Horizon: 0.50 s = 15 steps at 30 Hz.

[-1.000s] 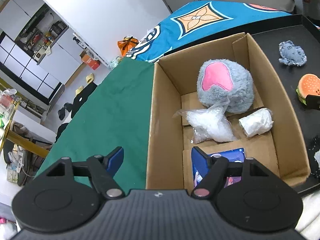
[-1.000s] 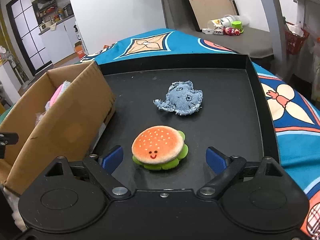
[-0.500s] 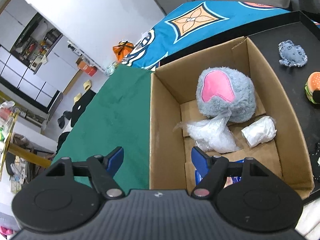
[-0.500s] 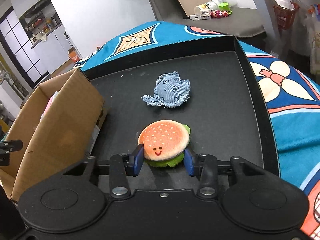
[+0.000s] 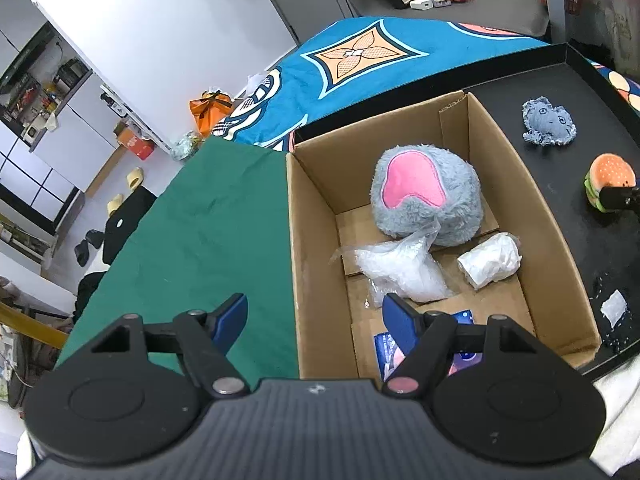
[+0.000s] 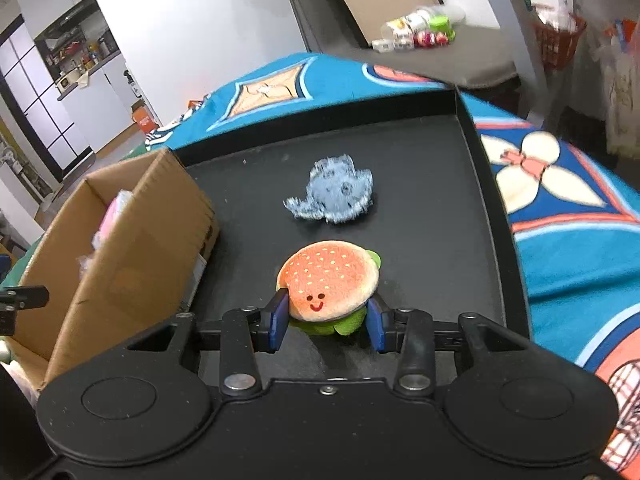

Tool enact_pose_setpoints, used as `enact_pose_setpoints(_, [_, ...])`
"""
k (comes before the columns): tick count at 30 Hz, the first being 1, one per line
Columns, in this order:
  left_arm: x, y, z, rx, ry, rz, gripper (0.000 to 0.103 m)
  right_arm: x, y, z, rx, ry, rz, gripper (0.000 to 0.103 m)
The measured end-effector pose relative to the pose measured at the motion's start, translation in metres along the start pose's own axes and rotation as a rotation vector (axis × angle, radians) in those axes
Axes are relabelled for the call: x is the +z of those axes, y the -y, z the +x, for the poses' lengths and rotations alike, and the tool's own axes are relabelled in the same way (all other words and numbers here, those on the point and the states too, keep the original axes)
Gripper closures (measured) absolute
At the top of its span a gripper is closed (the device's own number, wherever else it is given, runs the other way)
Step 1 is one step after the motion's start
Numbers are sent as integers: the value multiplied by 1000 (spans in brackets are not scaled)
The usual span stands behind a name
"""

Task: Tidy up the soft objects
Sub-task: 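Carry the burger plush into the box and open the right tool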

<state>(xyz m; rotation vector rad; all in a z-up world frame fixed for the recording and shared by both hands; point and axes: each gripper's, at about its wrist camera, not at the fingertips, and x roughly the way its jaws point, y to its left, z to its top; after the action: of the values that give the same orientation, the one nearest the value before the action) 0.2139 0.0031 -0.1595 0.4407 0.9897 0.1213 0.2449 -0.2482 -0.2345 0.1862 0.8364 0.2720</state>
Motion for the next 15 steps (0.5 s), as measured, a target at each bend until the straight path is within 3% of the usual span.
enact_pose_setpoints(15, [-13,1,-4,-21,68,4,31,15,-28,-37,-33,38,-55,64])
